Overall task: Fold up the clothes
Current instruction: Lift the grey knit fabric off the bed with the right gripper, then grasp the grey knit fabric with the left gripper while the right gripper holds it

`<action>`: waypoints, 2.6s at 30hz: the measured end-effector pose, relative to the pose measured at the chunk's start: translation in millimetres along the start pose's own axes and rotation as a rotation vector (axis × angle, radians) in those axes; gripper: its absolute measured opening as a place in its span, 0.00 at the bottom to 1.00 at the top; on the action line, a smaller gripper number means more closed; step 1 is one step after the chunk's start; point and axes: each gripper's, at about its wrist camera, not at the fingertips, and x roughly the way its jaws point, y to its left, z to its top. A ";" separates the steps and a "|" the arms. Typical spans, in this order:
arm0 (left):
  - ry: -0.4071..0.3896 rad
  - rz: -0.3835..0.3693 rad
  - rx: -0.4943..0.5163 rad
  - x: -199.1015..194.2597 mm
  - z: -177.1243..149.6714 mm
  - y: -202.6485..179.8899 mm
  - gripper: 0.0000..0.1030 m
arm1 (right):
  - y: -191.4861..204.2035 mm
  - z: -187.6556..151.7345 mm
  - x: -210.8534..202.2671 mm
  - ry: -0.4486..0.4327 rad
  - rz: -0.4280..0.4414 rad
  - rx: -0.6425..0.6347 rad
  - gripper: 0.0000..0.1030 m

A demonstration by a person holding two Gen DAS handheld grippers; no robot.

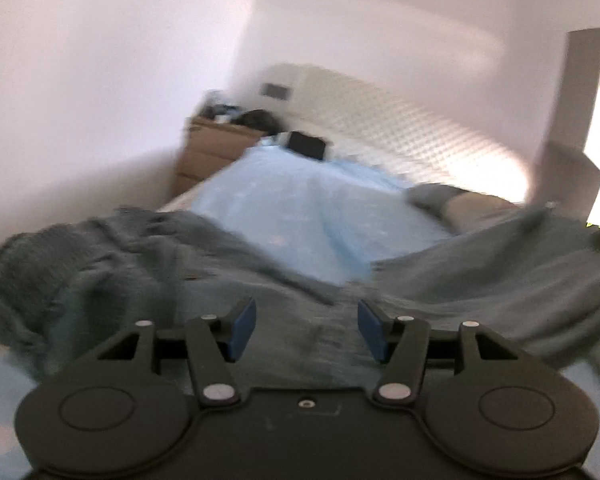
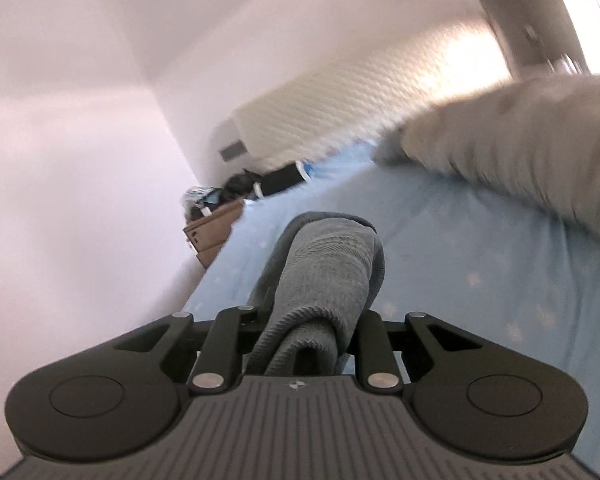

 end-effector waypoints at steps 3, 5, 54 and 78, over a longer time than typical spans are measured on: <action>0.080 0.059 0.073 21.8 -6.3 2.7 0.52 | 35.6 -2.4 -0.5 -0.064 0.020 -0.112 0.20; 0.095 0.072 0.168 28.9 -11.7 -4.8 0.52 | 62.1 -5.7 0.1 -0.108 0.033 -0.175 0.20; -0.241 0.134 -0.475 -75.6 10.0 208.9 0.64 | 297.4 -129.4 15.6 0.103 0.596 -0.724 0.58; -0.281 0.105 -0.347 -23.4 12.1 137.9 0.37 | 184.6 -178.3 -21.4 0.110 0.364 -0.781 0.34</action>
